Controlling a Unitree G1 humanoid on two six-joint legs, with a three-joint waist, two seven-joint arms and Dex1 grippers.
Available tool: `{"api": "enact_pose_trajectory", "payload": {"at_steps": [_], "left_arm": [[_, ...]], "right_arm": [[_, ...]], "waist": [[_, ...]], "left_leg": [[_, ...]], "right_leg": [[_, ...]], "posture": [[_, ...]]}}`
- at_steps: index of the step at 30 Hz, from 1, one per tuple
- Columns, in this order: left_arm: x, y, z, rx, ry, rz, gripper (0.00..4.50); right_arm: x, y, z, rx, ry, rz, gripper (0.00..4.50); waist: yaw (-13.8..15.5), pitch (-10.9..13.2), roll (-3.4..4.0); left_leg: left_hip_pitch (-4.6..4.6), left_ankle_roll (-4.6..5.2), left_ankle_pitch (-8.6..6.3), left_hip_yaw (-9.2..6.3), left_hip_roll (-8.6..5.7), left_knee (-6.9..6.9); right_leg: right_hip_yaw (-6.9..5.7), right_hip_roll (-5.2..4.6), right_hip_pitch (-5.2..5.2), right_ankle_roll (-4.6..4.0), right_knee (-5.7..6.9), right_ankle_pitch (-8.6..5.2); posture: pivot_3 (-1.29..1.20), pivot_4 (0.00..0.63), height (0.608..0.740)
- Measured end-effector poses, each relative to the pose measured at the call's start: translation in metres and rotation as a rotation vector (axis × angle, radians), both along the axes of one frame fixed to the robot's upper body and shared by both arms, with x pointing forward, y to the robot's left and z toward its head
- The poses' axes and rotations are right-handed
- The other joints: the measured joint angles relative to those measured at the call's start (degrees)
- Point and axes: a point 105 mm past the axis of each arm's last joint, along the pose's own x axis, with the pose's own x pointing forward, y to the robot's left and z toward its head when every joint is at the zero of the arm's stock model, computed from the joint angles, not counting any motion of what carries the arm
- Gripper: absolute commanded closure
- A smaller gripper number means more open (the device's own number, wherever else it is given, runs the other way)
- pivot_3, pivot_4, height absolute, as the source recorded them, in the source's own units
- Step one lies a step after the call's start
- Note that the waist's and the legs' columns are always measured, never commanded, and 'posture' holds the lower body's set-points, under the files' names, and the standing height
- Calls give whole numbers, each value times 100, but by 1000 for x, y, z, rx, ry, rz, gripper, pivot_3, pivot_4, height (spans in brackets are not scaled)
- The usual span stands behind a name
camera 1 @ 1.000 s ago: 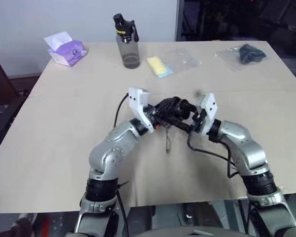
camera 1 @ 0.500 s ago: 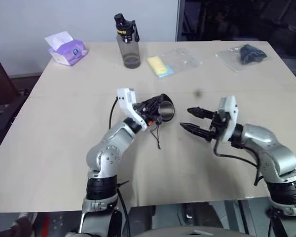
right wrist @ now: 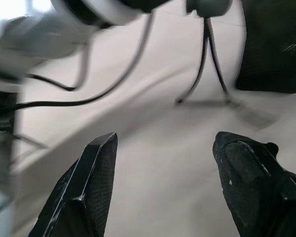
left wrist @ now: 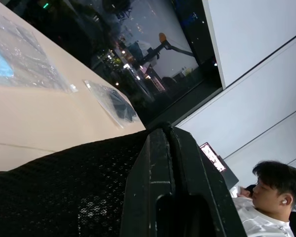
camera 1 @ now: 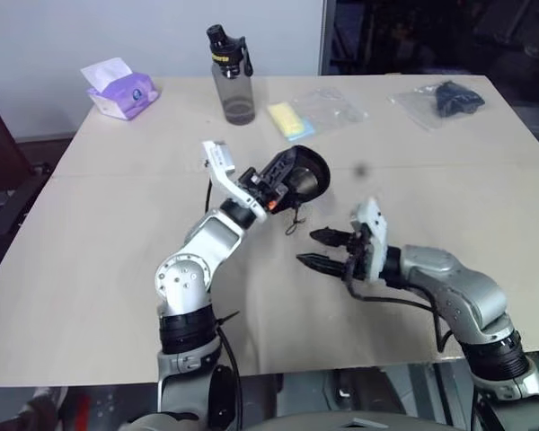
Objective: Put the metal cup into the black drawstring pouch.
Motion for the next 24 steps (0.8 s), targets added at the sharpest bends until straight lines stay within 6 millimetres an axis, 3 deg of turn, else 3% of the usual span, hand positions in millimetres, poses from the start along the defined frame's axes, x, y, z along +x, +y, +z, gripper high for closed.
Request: {"api": "enact_pose_trajectory", "payload": {"at_steps": [7, 13, 20, 22, 24], "left_arm": [[0, 2, 0, 5, 9, 4, 4500], [0, 1, 0, 3, 8, -2, 4500], [0, 2, 0, 5, 5, 2, 4500], [0, 1, 0, 5, 5, 1, 4500], [0, 1, 0, 6, 5, 1, 4500]], "right_arm": [[22, 9, 4, -6, -54, -60, 1292], [8, 36, 1, 20, -55, 57, 1292], [21, 41, -2, -44, -153, 26, 1292], [21, 43, -1, -36, -158, 25, 1826], [22, 42, 2, -25, -170, 21, 2704]], "waist": [[6, 0, 0], [7, 0, 0], [3, 0, 0], [3, 0, 0], [4, 0, 0]], "left_leg": [[-6, 0, 0, 0, -2, -2], [-6, 0, 0, -6, -2, -3], [-6, -1, 0, -7, -8, -1], [-6, -1, 0, -10, -8, -3], [-7, -1, 0, -9, -8, -5]], "right_leg": [[1, -1, -1, 15, -5, 9], [-5, -2, -1, 14, -3, 9], [3, -1, -1, 13, -2, 8], [1, -1, -1, 14, -3, 9], [1, -1, -1, 14, -4, 9]], "posture": [[0, 150, 740], [0, 150, 740], [0, 150, 740], [0, 150, 740], [0, 150, 740]]}}
